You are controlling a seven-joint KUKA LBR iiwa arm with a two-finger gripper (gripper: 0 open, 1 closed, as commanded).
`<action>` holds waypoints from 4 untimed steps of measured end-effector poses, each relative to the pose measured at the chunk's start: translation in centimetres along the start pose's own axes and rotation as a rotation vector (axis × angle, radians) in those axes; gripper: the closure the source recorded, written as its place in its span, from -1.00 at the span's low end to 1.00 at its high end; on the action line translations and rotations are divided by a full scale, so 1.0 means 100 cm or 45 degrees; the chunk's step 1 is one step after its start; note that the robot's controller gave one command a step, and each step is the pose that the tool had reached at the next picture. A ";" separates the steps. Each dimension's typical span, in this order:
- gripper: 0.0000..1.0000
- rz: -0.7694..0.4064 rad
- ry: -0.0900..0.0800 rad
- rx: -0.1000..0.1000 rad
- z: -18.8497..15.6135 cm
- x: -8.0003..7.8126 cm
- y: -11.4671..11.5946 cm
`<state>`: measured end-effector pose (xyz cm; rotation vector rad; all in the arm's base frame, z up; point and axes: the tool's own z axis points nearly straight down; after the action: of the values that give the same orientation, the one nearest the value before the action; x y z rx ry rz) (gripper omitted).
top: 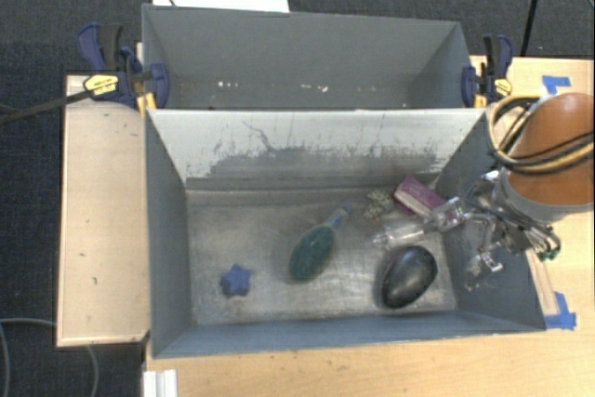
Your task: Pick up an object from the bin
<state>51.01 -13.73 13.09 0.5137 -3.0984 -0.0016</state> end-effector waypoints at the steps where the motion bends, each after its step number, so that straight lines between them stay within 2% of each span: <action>1: -1.00 0.006 -0.019 0.013 0.036 -0.023 0.013; 2: -1.00 0.219 -0.023 0.009 0.047 -0.061 0.006; 3: -1.00 0.325 0.007 -0.001 0.059 -0.087 0.019; 4: -1.00 0.008 -0.006 0.000 0.059 -0.074 0.004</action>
Offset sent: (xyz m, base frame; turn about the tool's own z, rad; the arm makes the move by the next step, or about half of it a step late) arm 0.0188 0.0305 -0.0609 0.0021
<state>57.86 -10.93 7.22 0.5053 -3.1047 -0.0027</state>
